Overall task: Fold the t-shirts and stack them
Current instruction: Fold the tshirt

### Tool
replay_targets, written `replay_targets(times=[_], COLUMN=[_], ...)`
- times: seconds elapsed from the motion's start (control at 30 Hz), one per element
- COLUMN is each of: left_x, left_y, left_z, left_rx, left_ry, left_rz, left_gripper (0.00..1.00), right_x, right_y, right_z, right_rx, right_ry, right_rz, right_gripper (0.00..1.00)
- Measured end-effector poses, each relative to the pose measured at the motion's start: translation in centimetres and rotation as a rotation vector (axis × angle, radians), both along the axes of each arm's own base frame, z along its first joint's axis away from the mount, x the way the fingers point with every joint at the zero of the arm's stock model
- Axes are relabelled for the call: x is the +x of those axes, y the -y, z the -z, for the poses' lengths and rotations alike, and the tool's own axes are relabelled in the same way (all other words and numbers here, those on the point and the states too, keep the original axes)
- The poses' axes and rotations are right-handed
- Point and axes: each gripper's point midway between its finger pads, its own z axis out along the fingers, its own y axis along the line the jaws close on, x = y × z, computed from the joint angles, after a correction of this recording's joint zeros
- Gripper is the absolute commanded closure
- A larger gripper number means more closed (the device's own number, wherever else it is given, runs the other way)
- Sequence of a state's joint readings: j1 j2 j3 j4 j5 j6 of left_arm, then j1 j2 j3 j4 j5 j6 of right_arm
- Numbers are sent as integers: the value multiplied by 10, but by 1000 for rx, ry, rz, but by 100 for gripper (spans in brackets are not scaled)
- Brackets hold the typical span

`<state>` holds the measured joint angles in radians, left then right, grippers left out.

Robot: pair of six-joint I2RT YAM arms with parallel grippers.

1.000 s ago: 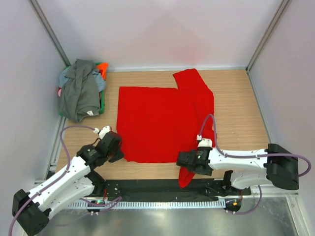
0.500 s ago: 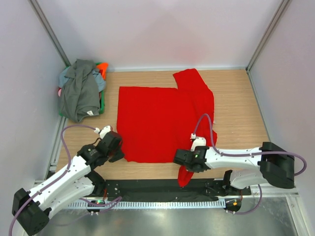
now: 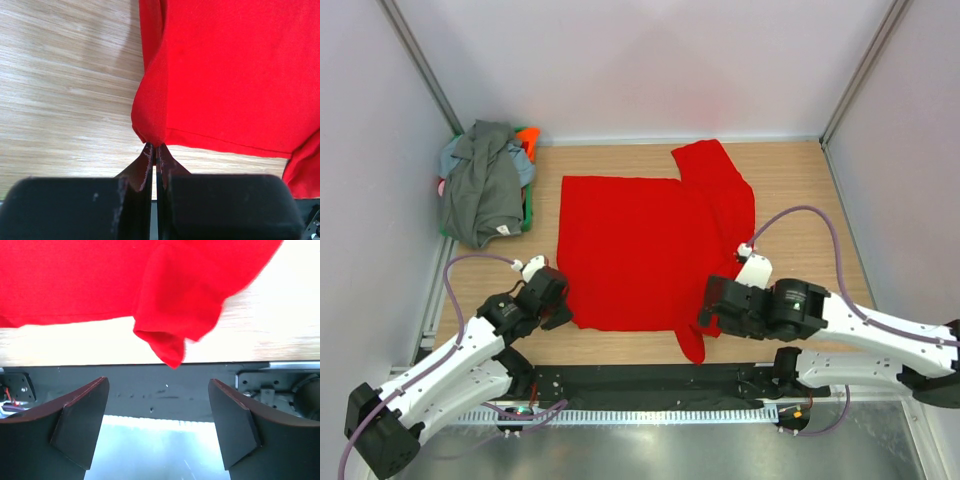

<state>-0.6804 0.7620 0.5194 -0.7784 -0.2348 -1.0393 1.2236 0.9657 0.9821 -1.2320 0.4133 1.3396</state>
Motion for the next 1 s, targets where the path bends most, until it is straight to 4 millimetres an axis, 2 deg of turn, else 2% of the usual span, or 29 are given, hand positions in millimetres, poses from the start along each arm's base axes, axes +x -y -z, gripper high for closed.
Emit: replay_targets(times=[0.07,0.13,0.17,0.2,0.27,0.43,0.6,0.67,0.83,1.0], left_x=[0,0,0,0,0,0,-1,-1,-1,-2], left_y=[0,0,0,0,0,0,0,0,0,1], left_z=[0,0,0,0,1,1,2,2,3,3], left_rx=[0,0,1,1,3,4,5,4,6,5], left_ry=[0,0,-1,-2,-4,-5,-8,-10,-13,-17], left_rz=[0,0,0,0,0,0,2,3,4,6], left_gripper=[100,100,100,100,100,100,100,100,100,100], right_x=[-3,-8,-11,-16,-26,-36,-28,-25,-18,-11], right_y=[7,16,18,21,25,21,12,7,-6,-21], right_z=[-5,2,8,18,41,89,107,114,133,143], right_rx=[12,-15,-30,-58,-125,-253,-241,-211,-158,-131], right_ry=[3,-13,-25,-43,-85,-149,-122,-107,-85,-69], right_rz=[-3,-8,-13,-26,-58,-89,-61,-50,-40,-46], right_gripper=[15,24,26,35,45,43,29,28,30,43])
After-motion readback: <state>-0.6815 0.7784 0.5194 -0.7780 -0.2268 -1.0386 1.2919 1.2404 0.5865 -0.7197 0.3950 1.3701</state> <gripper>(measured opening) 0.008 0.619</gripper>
